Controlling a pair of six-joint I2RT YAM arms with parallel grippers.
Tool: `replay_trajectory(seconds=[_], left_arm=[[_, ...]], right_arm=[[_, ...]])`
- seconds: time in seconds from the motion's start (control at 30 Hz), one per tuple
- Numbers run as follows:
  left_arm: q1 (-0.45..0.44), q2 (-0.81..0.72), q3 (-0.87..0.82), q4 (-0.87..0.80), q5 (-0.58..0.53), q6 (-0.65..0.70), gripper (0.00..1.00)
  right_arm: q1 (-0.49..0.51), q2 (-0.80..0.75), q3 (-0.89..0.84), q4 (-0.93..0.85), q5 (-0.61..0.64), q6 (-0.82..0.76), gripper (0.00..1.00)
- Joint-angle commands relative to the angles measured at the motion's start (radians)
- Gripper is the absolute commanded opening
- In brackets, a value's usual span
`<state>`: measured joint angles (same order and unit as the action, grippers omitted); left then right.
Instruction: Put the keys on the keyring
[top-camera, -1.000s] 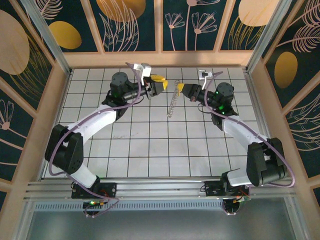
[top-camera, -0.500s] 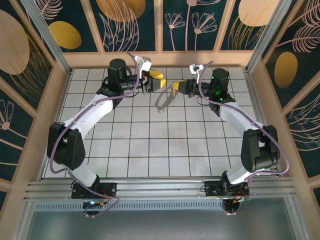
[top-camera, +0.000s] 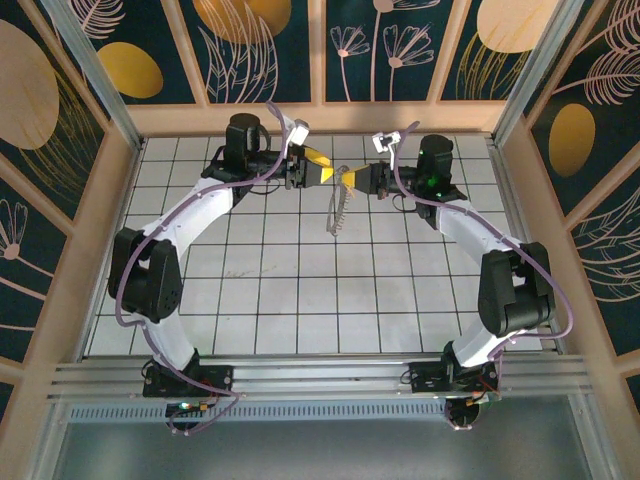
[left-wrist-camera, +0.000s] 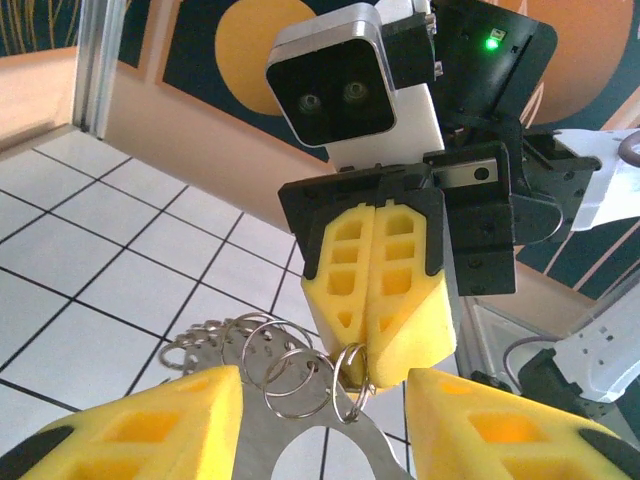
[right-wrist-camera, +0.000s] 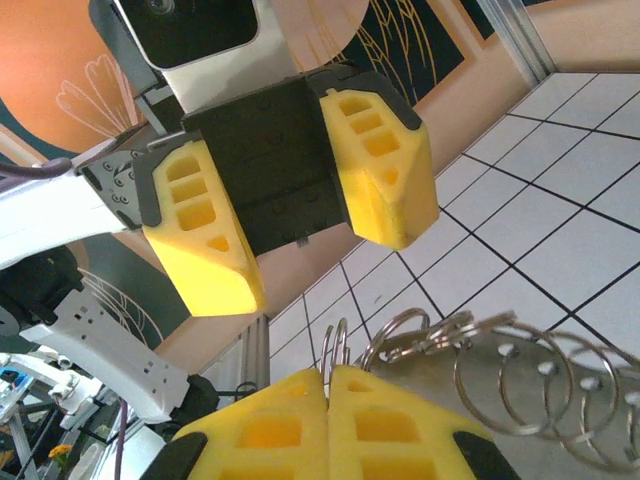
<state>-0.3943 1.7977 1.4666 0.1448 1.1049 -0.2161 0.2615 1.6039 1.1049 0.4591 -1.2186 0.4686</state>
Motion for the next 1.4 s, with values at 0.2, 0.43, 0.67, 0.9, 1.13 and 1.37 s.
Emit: replay_trajectory(seconds=[0.2, 0.43, 0.67, 0.9, 1.13, 1.37], left_arm=[[0.000, 0.029, 0.008, 0.076, 0.072, -0.077, 0.44], [-0.010, 0.029, -0.024, 0.121, 0.075, -0.102, 0.44], [-0.020, 0.037, -0.023, 0.122, 0.085, -0.103, 0.37], [-0.023, 0.039, -0.040, 0.122, 0.085, -0.101, 0.35], [-0.025, 0.031, -0.052, 0.123, 0.091, -0.098, 0.28], [-0.030, 0.036, -0.051, 0.131, 0.092, -0.105, 0.26]], right_arm=[[0.007, 0.008, 0.052, 0.041, -0.032, -0.019, 0.00], [0.016, 0.021, 0.056, 0.042, -0.027, -0.018, 0.00], [0.020, 0.027, 0.059, 0.043, -0.018, -0.018, 0.00], [0.020, 0.029, 0.061, 0.039, -0.012, -0.018, 0.00], [0.020, 0.035, 0.060, 0.034, -0.005, -0.022, 0.00], [0.021, 0.037, 0.053, 0.037, -0.004, -0.022, 0.00]])
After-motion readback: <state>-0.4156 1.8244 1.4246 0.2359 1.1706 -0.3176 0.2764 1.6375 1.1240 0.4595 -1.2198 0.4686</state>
